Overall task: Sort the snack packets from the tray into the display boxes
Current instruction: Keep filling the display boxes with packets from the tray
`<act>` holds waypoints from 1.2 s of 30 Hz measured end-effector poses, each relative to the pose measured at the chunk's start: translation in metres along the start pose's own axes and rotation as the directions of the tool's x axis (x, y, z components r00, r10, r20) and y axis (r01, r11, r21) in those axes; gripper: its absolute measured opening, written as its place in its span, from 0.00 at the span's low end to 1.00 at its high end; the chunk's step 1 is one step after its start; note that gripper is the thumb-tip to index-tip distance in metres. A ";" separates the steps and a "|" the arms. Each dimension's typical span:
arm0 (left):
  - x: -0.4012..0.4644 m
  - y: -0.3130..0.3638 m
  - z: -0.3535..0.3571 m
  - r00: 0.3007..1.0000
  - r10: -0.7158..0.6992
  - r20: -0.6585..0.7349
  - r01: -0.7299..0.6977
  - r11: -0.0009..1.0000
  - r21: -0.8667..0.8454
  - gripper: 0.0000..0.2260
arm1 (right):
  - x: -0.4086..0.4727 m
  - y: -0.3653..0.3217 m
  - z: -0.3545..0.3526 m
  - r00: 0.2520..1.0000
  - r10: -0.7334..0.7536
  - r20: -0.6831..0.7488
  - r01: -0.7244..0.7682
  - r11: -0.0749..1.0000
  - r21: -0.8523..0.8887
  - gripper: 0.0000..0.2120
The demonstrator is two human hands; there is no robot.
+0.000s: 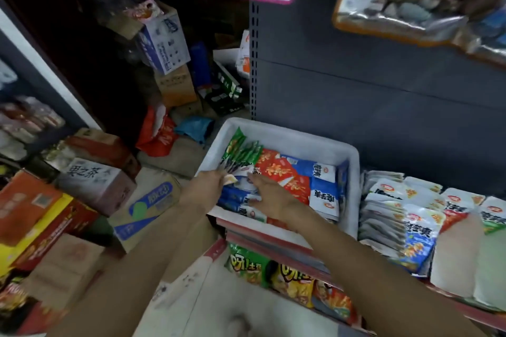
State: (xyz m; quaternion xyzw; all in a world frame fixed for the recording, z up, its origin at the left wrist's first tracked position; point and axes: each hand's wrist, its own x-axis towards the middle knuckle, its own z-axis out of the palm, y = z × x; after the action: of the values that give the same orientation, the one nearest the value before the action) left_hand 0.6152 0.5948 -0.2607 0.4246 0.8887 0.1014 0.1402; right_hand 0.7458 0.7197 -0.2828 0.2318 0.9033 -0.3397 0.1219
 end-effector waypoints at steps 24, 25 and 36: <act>0.002 0.228 0.009 0.943 0.254 -0.214 -0.331 0.754 -0.568 0.20 | -0.161 0.101 -0.140 0.657 0.369 -0.658 0.296 0.676 0.675 0.09; 0.001 0.238 0.016 0.939 0.302 -0.165 -0.342 0.778 -0.527 0.21 | -0.171 0.110 -0.143 0.624 0.397 -0.673 0.303 0.671 0.677 0.09; -0.016 0.271 0.069 0.857 0.479 0.189 -0.438 0.872 -0.218 0.55 | -0.230 0.181 -0.147 0.514 0.466 -0.720 0.304 0.686 0.661 0.11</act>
State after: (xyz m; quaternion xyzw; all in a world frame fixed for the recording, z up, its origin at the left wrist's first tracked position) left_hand 0.8446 0.7542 -0.2415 0.6202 0.7266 0.1546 0.2521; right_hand 1.0256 0.8610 -0.1884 0.4416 0.6157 -0.4983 -0.4213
